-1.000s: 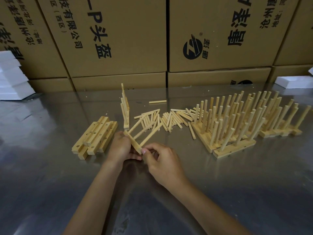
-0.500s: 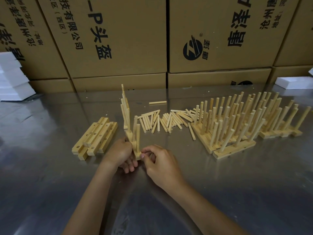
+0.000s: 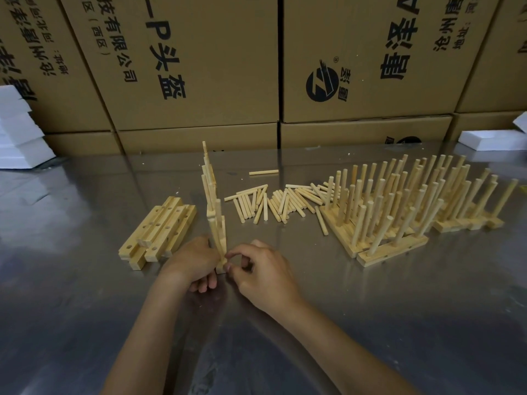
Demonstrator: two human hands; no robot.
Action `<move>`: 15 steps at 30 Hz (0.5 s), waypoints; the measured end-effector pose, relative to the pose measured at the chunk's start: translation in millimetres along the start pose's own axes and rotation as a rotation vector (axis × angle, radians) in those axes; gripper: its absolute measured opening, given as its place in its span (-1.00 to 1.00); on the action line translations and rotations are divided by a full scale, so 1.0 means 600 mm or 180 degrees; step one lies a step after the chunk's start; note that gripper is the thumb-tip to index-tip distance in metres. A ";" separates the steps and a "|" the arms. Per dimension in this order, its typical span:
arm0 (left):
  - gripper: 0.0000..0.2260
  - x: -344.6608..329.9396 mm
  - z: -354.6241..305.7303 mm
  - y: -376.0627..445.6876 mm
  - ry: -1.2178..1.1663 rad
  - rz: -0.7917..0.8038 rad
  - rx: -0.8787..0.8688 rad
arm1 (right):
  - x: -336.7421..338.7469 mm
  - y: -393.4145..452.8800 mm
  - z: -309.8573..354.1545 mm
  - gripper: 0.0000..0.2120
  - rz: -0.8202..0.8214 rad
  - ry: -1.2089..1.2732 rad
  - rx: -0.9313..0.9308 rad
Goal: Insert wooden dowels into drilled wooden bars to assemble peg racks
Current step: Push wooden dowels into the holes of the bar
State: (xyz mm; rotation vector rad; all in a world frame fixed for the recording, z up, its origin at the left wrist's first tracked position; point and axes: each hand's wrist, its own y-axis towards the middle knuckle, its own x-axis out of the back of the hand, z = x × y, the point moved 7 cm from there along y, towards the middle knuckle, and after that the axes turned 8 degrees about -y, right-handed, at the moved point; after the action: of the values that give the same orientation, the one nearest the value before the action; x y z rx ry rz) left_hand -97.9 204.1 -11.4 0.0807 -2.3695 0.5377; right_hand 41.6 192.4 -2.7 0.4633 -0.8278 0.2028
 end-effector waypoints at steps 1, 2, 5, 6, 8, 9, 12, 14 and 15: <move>-0.87 0.002 0.000 -0.003 0.0030 0.0002 0.0021 | -0.001 0.003 0.000 -0.82 0.0000 -0.0037 -0.0007; -0.88 0.003 -0.001 -0.006 0.0049 -0.0008 0.0035 | -0.002 0.006 0.000 -0.80 -0.0001 -0.0086 -0.0013; -0.77 0.008 -0.003 -0.011 0.0121 -0.0070 0.0039 | -0.007 0.016 -0.001 -0.76 -0.0030 -0.0257 -0.0021; -0.77 0.010 -0.002 -0.011 0.0125 -0.0083 0.0042 | -0.009 0.018 0.000 -0.76 -0.0046 -0.0310 -0.0009; -0.84 0.013 0.001 -0.007 0.0046 -0.0106 0.0004 | -0.013 0.022 0.002 -0.75 -0.0085 -0.0403 0.0020; -0.86 0.015 0.001 -0.006 0.0000 -0.0137 -0.0035 | -0.014 0.023 0.002 -0.76 -0.0111 -0.0433 0.0031; -0.88 0.022 0.000 -0.002 -0.0096 -0.0306 -0.0174 | -0.018 0.031 0.004 -0.76 -0.0203 -0.0520 0.0067; -0.86 0.026 -0.004 -0.003 -0.0208 -0.0461 -0.0255 | -0.021 0.039 0.007 -0.77 -0.0236 -0.0578 0.0096; -0.83 0.029 -0.005 -0.002 -0.0275 -0.0543 -0.0296 | -0.024 0.044 0.009 -0.78 -0.0245 -0.0594 0.0110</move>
State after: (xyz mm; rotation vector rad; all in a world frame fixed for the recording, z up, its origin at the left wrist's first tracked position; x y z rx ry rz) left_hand -108.8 205.6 2.2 0.2661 -2.4393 0.3481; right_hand 19.2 213.0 -1.9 0.5515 -0.9883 0.1037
